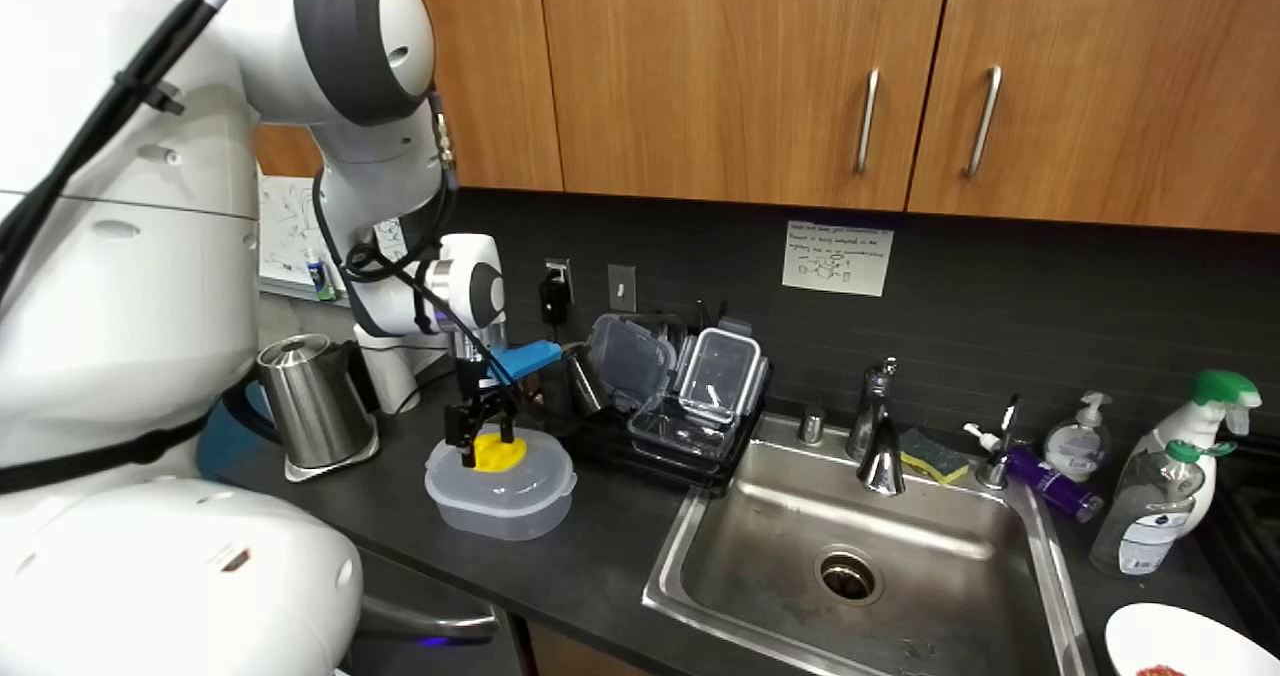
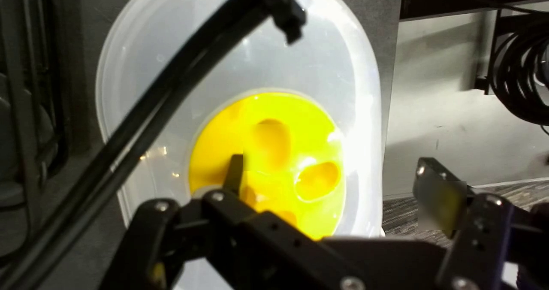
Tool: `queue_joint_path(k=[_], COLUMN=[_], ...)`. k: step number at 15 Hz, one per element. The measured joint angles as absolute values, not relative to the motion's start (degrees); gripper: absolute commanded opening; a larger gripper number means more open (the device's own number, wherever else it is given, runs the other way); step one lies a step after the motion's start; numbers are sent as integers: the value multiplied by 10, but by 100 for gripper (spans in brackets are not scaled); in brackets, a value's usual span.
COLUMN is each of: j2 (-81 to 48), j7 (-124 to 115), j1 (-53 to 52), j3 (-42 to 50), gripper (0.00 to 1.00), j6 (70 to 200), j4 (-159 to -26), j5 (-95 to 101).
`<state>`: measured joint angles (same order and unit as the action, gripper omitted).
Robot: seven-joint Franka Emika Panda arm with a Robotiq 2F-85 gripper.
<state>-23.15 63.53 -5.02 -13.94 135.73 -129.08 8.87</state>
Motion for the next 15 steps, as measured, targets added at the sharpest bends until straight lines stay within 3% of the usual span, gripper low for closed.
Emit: queue_joint_path(k=[15], j2=[-239], j7=[635], j1=[-59], j3=[-137], gripper=[100], j6=[1345], j4=[-1281], j5=[89])
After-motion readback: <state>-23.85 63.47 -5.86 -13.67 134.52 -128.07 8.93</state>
